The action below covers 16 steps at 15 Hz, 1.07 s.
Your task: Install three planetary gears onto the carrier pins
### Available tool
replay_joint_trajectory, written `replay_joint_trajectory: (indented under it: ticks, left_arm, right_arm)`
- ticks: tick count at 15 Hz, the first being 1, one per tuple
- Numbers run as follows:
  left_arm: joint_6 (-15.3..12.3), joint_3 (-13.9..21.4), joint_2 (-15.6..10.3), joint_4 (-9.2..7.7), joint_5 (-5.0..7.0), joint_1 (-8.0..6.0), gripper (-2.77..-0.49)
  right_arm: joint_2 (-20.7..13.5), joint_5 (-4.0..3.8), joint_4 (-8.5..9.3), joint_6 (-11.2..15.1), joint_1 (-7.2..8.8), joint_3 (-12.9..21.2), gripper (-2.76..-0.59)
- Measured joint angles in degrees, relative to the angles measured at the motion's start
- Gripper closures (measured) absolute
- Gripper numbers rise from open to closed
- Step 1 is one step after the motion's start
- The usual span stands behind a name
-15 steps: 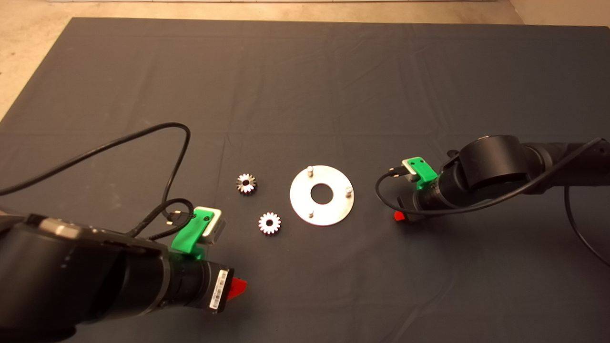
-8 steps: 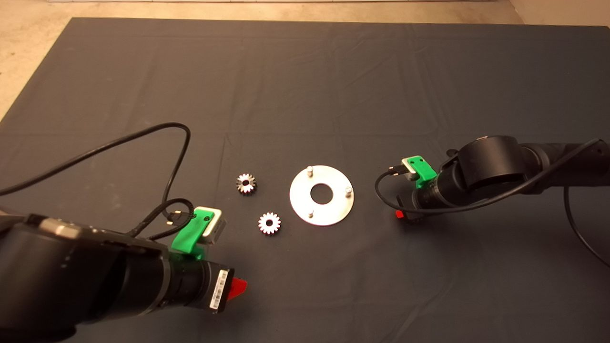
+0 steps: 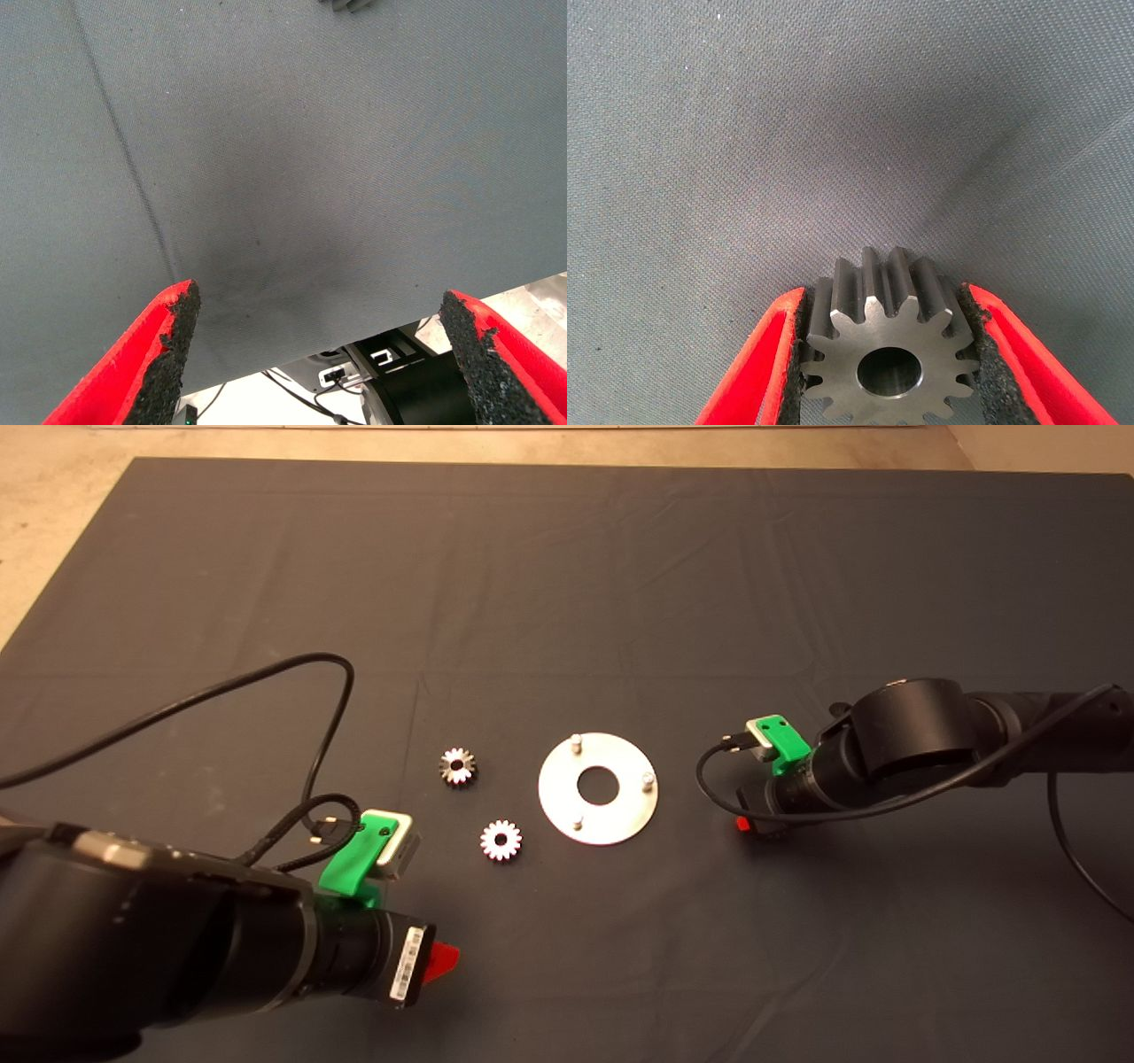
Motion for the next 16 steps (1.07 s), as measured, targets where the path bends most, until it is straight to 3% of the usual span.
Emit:
replay_joint_trajectory:
  ticks: [3,7,9,11,12,16]
  left_arm:
    - [0.0,0.0,0.0,0.0,-0.09,-0.02,-1.92]
    - [0.0,0.0,0.1,0.0,-0.26,0.0,-1.92]
    - [0.0,0.0,0.16,0.0,-0.48,0.0,-1.92]
    - [0.0,0.0,0.18,0.0,-1.72,-0.01,-1.92]
    - [0.0,0.0,0.3,0.0,-1.79,0.0,-1.92]
    - [0.0,0.0,1.82,-0.21,-1.92,-0.02,-1.92]
  right_arm:
    - [0.5,-0.62,0.0,0.0,-0.02,0.24,-1.1]
    - [2.45,-0.44,0.06,0.29,0.59,2.06,-1.07]
    - [3.35,-0.33,0.26,1.62,1.86,3.35,-1.04]
    - [3.95,-0.3,0.92,3.33,3.17,4.66,-1.04]
    - [4.13,-0.33,1.41,3.74,4.05,5.05,-1.04]
    - [4.77,-0.46,5.74,4.82,9.75,5.1,-1.05]
